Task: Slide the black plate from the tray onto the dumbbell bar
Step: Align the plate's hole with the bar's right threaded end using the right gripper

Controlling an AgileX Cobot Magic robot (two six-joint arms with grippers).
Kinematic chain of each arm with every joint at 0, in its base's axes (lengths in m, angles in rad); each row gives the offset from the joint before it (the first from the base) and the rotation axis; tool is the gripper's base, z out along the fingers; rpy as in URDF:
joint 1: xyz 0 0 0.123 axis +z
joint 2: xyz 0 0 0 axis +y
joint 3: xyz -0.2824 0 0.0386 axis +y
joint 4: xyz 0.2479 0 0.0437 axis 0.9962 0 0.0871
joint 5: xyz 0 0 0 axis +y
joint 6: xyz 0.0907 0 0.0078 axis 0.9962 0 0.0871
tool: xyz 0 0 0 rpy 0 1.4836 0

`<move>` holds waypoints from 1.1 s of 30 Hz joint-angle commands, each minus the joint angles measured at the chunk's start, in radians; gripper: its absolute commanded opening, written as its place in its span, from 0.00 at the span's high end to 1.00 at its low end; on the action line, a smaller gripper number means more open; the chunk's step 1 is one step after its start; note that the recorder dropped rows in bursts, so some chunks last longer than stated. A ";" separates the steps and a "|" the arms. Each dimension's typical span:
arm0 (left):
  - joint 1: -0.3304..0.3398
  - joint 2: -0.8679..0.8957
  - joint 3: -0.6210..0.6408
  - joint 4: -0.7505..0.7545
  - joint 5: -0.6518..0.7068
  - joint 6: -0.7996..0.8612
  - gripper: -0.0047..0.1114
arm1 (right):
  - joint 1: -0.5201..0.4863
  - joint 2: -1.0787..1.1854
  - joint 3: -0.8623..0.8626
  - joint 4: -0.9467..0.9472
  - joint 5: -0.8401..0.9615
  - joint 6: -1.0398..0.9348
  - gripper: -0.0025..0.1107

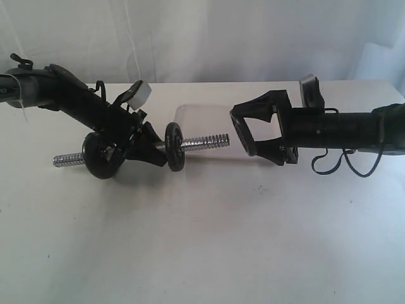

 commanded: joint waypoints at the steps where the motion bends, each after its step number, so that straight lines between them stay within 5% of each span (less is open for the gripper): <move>1: 0.001 -0.002 0.006 -0.105 0.054 -0.005 0.96 | 0.008 -0.022 -0.017 0.047 0.039 0.007 0.98; 33: 0.001 -0.002 0.006 -0.190 0.049 -0.010 0.96 | 0.136 -0.018 -0.123 0.047 -0.122 0.030 0.98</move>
